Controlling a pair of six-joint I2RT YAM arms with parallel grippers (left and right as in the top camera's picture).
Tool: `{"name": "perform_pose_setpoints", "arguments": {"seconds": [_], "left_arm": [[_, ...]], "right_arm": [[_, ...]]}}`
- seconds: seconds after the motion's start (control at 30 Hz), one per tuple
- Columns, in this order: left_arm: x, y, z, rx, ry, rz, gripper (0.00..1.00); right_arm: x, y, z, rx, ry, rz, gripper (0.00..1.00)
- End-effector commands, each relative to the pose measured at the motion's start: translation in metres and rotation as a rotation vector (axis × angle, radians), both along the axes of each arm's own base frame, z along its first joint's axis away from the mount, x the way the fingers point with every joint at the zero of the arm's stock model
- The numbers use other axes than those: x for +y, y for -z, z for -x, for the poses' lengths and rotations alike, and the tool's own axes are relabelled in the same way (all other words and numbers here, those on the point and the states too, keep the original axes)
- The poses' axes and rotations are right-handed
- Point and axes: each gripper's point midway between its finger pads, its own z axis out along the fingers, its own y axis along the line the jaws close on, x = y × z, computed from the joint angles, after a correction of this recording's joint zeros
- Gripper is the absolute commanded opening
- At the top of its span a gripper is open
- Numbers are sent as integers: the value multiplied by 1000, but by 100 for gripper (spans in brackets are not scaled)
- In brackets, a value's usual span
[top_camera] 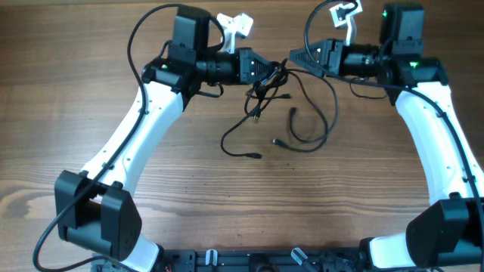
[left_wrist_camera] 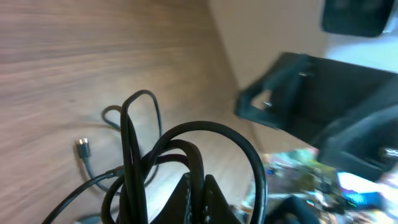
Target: Untangle cables
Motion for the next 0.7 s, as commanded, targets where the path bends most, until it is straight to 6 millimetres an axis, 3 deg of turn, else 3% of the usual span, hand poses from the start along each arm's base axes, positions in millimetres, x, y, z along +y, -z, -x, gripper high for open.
{"name": "perform_pose_setpoints", "arguments": {"seconds": [0.0,0.3,0.53,0.67], "left_arm": [[0,-11,-5,-104,-44,-57,4],[0,-10,-5,-103,-44,-57,4],[0,-10,-5,-103,-44,-57,4],[0,-10,-5,-102,-44,-57,4]], "right_arm": [[6,2,-4,109,80,4,50],[25,27,-2,231,159,83,44],[28,43,6,282,181,144,29],[37,48,8,278,168,157,14]]}}
